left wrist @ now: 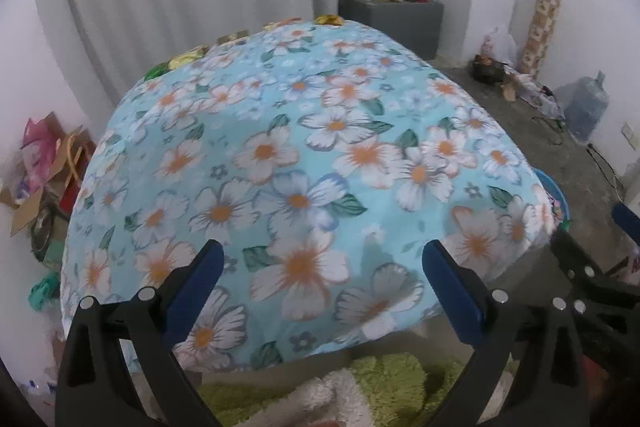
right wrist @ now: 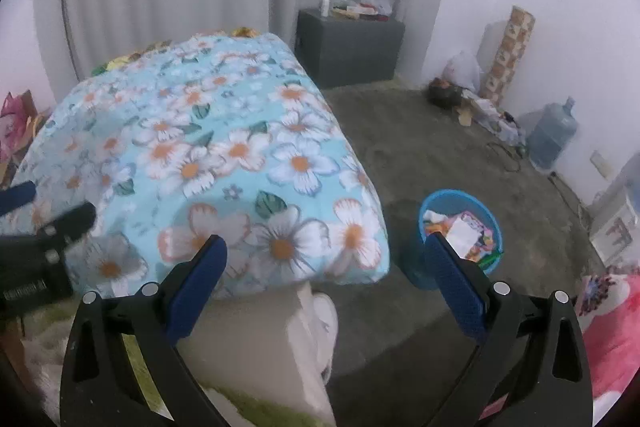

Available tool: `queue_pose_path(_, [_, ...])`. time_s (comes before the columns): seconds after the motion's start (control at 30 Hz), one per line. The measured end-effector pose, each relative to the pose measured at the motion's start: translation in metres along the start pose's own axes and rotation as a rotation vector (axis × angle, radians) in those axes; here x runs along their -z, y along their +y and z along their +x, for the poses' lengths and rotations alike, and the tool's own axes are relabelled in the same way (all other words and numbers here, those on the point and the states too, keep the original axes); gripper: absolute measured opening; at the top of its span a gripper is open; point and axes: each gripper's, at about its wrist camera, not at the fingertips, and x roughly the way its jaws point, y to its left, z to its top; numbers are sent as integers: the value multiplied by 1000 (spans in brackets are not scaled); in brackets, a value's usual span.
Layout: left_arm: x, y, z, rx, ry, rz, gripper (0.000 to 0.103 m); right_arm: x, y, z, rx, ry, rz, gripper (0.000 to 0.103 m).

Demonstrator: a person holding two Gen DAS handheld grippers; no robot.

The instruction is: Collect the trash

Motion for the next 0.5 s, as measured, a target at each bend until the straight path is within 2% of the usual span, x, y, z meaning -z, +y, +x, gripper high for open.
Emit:
queue_pose_path(0.13, [-1,7,-4,-27,-19,-35,97,6,-7,-1,12,15,34,95])
queue_pose_path(0.5, [-3,2,-7,-48,-20,-10,97,8,-26,-3,47,33,79,95])
